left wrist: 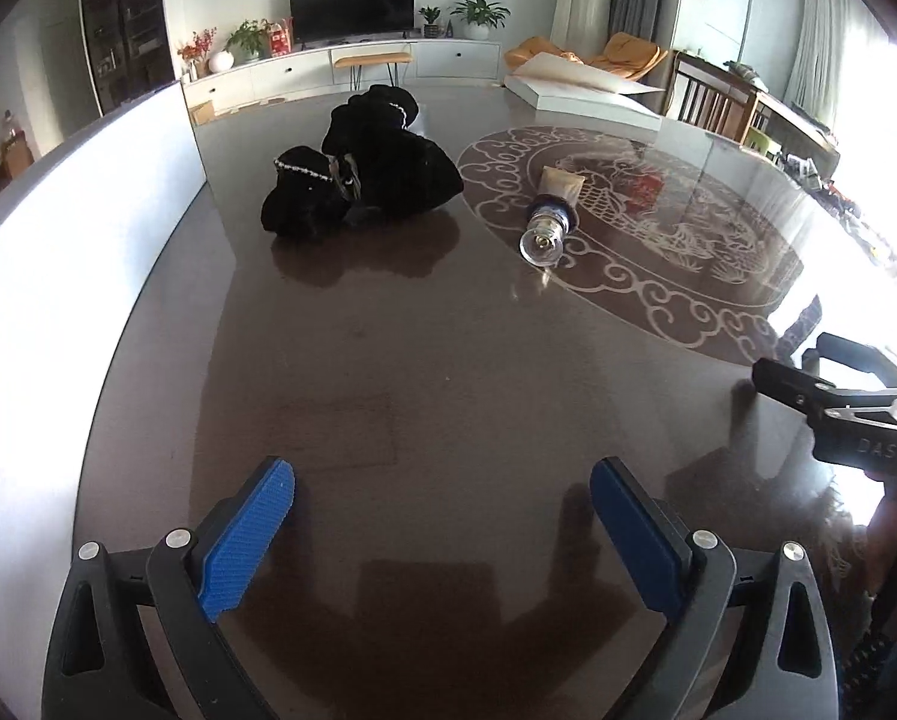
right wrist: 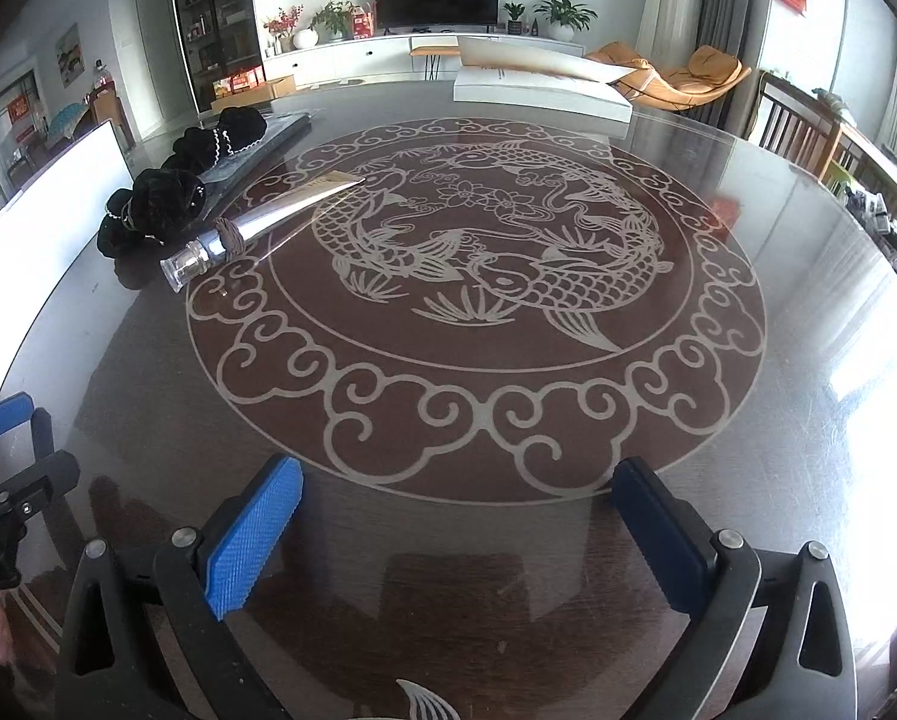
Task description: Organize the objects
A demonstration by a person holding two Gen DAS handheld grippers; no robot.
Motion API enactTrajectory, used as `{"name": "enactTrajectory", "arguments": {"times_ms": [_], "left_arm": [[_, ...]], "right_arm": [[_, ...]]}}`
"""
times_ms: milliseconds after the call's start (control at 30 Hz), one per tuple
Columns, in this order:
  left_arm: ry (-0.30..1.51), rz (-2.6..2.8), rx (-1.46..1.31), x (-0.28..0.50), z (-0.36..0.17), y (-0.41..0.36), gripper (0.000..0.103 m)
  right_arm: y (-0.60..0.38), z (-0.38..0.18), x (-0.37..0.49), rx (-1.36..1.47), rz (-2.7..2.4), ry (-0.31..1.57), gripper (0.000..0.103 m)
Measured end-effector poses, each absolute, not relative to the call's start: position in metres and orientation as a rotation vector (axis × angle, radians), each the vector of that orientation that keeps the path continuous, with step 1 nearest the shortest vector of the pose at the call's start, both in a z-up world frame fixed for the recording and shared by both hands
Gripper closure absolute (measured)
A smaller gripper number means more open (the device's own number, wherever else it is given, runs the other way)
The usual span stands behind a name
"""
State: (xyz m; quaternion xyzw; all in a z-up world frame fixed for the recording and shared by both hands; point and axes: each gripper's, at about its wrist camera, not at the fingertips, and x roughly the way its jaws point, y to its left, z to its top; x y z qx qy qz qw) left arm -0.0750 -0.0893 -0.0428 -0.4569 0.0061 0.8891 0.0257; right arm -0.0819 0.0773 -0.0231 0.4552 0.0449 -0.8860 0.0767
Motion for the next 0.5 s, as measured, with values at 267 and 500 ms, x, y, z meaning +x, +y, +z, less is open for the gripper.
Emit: {"name": "enactTrajectory", "arguments": {"times_ms": [267, 500], "left_arm": [[0.053, 2.744, -1.425, -0.087, -0.043, -0.083, 0.0], [0.057, 2.741, -1.422, -0.097, -0.044, -0.084, 0.0]], "right_arm": [[0.077, -0.023, -0.082, 1.364, -2.655, 0.135, 0.0], [0.077, -0.023, -0.082, 1.364, -2.655, 0.134, 0.0]]}}
